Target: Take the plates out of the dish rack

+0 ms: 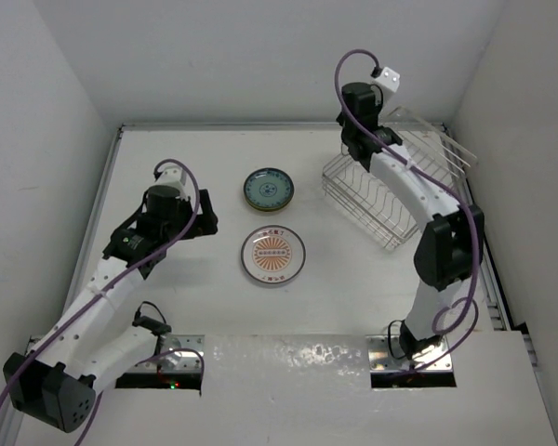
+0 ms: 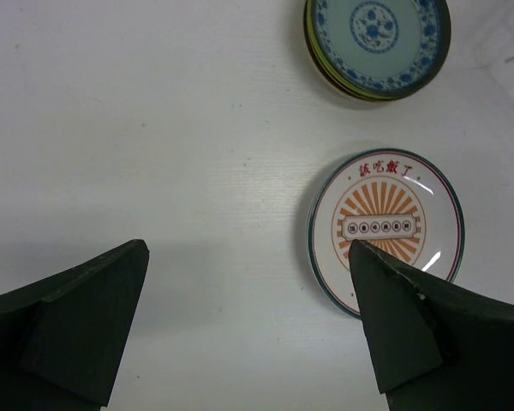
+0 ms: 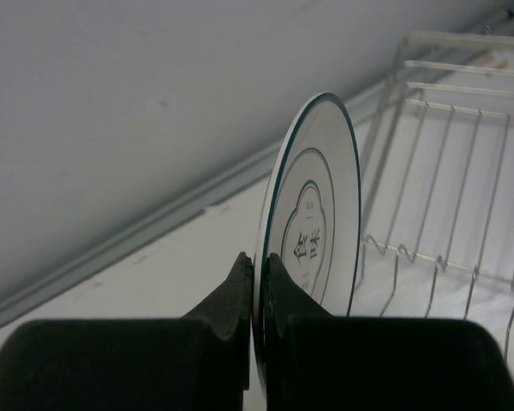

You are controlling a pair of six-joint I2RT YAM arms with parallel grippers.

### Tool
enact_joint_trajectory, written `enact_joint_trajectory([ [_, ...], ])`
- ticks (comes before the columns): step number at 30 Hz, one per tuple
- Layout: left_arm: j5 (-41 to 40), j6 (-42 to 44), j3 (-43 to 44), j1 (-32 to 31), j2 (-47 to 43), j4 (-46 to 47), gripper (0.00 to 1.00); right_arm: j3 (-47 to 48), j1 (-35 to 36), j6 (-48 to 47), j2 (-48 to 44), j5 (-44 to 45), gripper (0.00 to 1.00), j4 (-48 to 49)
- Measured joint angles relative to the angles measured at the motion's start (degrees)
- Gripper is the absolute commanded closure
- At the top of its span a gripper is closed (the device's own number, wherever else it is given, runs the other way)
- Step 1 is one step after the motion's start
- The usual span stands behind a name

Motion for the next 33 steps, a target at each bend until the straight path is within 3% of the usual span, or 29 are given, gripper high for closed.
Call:
enact_joint_trajectory([
  [6,-1.9,-1.2,0.0,3.9,-3.1,0.0,0.0,0.1,0.0,-11.1,-8.5,-9.3,1.0,5.7],
  [9,-2.8,-2.4,0.0,4.7,-4.8,0.1,0.0,0.3,-0.1,-19.0,-11.7,-18.3,1.0,5.3],
  [13,-0.4,-5.8,0.2,4.7,-6.0,0.0,0.0,2.0,4.0,-40.6,-14.7,-29.6,1.0,-3.6],
  [16,4.5,-10.3,2.1,4.7,-6.2,0.5,0.0,-7.1,16.9,-59.7,-20.4,-26.0,1.0,-8.1],
  [19,9.6,-16.1,4.6,4.7,-6.8,2.7,0.0,-20.9,29.2,-71.1,-26.2,-24.7,1.0,-11.5],
  [25,16.9,-29.3,3.1,4.7,-11.7,11.2,0.0,-36.5,35.3,-81.3,-36.6,-20.6,1.0,-15.7],
  [33,27.3,-39.6,-6.6,4.7,-10.1,20.2,0.05,-37.6,51.6,-88.0,-37.0,-15.1,1.0,-7.4],
])
